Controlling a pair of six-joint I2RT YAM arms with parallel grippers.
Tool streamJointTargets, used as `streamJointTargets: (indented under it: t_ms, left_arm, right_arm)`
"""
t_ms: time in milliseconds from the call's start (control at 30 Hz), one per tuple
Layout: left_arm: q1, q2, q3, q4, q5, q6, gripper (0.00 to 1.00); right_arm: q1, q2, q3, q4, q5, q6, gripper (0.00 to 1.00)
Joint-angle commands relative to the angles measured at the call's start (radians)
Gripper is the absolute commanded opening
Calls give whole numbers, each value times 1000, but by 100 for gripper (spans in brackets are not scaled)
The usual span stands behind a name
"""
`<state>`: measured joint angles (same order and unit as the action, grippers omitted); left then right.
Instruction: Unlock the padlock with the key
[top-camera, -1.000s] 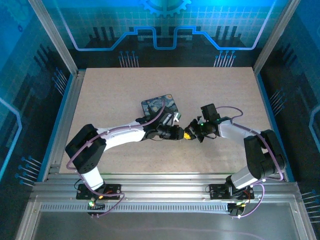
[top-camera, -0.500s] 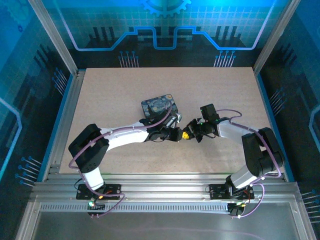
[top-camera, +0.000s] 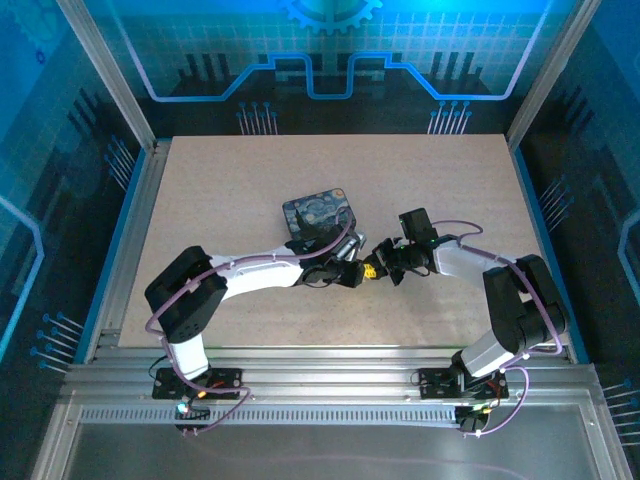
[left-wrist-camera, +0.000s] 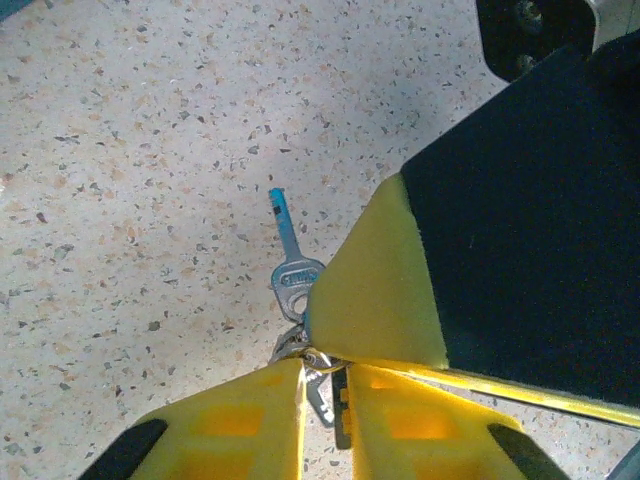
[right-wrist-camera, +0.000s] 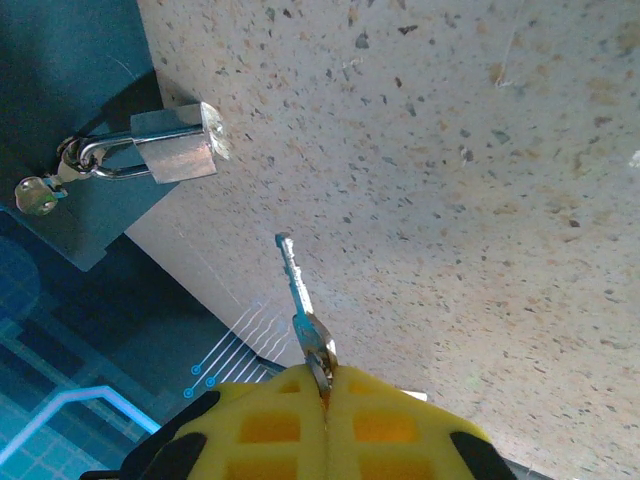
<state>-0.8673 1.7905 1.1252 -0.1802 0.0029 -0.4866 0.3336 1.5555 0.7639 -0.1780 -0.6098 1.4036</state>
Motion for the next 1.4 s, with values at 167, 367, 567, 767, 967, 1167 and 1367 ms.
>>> streamJointTargets:
  t_ms: [167, 367, 567, 767, 967, 1167, 1367]
  left_arm:
    - [-2, 32, 47, -44, -56, 29, 0]
    - [42, 7, 16, -51, 55, 44, 0]
    - [145, -11, -47, -9, 349, 87, 0]
    - [229, -18, -18, -78, 619, 172, 0]
    - [285, -56, 45, -252, 745, 341, 0]
    - [302, -76, 113, -415, 671, 528, 0]
    - [300, -133, 105, -369, 590, 651, 0]
  right_arm:
    - [21, -5, 42, -53, -26, -31, 12]
    - [-40, 6, 137, -250, 1, -278, 44]
    - [-115, 10, 197, -281, -19, -674, 48]
    - [-143, -38, 78, 72, -197, -892, 34]
    - [-130, 29, 141, 97, -419, -1021, 35]
    - [-126, 176, 225, -38, -501, -904, 32]
    - [-120, 168, 215, -85, -547, -818, 33]
